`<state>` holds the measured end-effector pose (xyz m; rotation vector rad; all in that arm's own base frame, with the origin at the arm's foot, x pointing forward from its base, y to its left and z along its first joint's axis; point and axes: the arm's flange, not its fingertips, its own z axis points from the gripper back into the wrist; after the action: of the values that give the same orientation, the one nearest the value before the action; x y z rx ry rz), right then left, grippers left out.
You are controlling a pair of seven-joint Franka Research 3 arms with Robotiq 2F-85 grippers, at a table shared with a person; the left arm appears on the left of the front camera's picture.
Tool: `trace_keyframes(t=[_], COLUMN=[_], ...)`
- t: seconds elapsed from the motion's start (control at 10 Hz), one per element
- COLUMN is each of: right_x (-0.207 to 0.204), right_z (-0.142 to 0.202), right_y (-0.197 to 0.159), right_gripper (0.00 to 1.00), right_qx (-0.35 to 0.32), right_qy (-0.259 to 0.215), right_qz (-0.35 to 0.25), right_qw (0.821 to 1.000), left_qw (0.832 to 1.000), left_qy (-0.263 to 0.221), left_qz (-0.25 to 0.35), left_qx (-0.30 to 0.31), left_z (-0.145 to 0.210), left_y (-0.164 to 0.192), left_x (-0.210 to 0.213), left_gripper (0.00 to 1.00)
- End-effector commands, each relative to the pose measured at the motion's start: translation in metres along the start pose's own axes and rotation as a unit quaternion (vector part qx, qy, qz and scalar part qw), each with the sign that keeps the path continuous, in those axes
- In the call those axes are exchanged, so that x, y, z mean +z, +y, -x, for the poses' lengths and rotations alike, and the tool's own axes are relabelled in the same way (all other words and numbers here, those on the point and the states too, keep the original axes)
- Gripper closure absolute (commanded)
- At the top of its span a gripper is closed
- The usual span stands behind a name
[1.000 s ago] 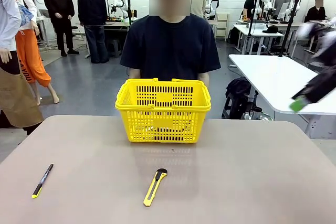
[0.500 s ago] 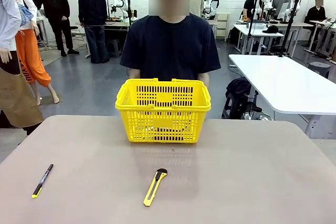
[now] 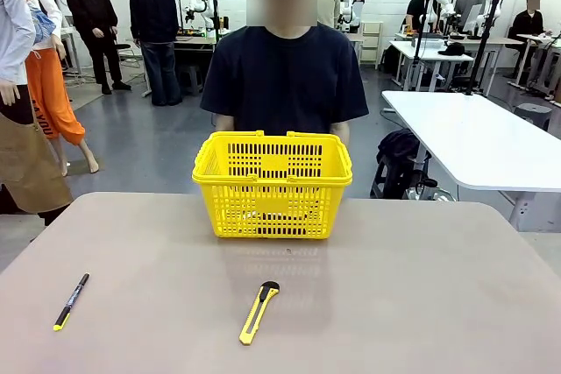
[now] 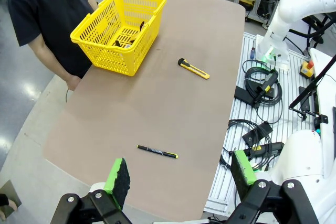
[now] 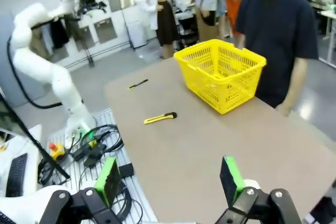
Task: Place the items the person wants into the basket.
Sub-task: Pick up the item the person points to and place it in the Market Basket.
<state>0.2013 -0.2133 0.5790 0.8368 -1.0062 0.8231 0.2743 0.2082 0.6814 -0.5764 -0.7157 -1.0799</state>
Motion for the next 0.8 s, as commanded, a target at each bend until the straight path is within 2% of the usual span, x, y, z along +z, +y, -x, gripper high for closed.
trace_keyframes(t=[0.0,0.3,0.4,0.7], right_x=[-0.021,-0.041,-0.021,-0.021], right_z=[0.002,-0.006,0.0,0.0], right_y=[0.001,0.0,-0.002,-0.002], right_gripper=[0.0,0.0,0.0,0.0], right_qx=[-0.011,-0.012,-0.023,-0.023], right_qy=[0.019,0.058,0.041,0.041], right_qz=[0.024,0.025,0.023,0.023], right_qw=[0.999,0.998,0.999,0.999], left_qw=[1.0,1.0,1.0,1.0], left_qy=[-0.009,-0.009,-0.009,-0.009], left_qz=[0.002,0.002,0.002,0.002], left_qx=[-0.012,-0.012,-0.012,-0.012], left_z=[0.001,0.001,0.001,0.001], left_y=[-0.001,-0.001,-0.001,-0.001], left_x=[0.001,0.001,0.001,0.001], left_gripper=[0.0,0.0,0.0,0.0])
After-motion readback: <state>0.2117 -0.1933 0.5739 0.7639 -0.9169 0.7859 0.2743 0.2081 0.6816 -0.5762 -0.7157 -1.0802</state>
